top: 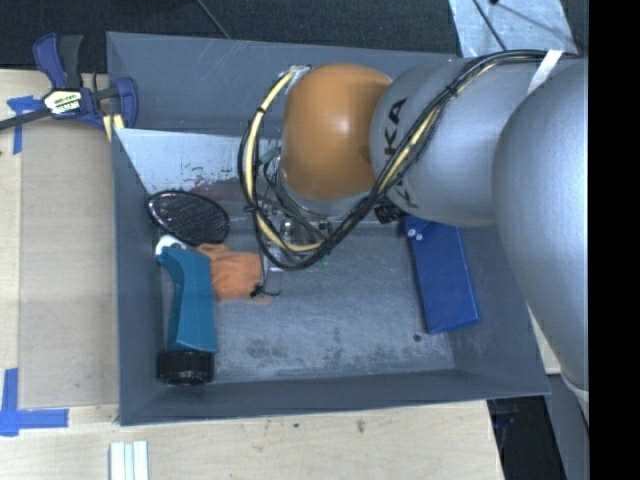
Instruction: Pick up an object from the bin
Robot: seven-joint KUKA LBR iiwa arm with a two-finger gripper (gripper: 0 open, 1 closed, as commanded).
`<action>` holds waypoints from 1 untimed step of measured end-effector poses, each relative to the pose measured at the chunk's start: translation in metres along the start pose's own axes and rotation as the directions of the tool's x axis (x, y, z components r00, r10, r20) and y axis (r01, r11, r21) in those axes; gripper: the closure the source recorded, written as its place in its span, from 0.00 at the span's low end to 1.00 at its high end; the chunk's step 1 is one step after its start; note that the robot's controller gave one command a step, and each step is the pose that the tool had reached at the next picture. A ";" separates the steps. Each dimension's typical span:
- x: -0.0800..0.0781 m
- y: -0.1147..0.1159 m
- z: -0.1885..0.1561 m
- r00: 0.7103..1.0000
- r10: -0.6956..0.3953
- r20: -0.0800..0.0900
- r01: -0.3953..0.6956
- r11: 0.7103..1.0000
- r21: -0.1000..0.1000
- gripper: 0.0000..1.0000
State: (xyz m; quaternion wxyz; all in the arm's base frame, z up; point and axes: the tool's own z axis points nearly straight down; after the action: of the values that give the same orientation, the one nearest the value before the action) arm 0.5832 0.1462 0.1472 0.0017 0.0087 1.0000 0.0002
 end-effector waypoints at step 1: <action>0.000 0.000 0.065 0.993 -0.119 0.005 0.119 0.993 -0.001 0.00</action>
Offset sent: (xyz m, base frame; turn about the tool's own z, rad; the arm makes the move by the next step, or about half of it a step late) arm 0.0043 0.0019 -0.0772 -0.0967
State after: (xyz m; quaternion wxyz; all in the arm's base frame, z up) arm 0.5830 0.1465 0.0824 0.0040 -0.0509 0.9987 0.0006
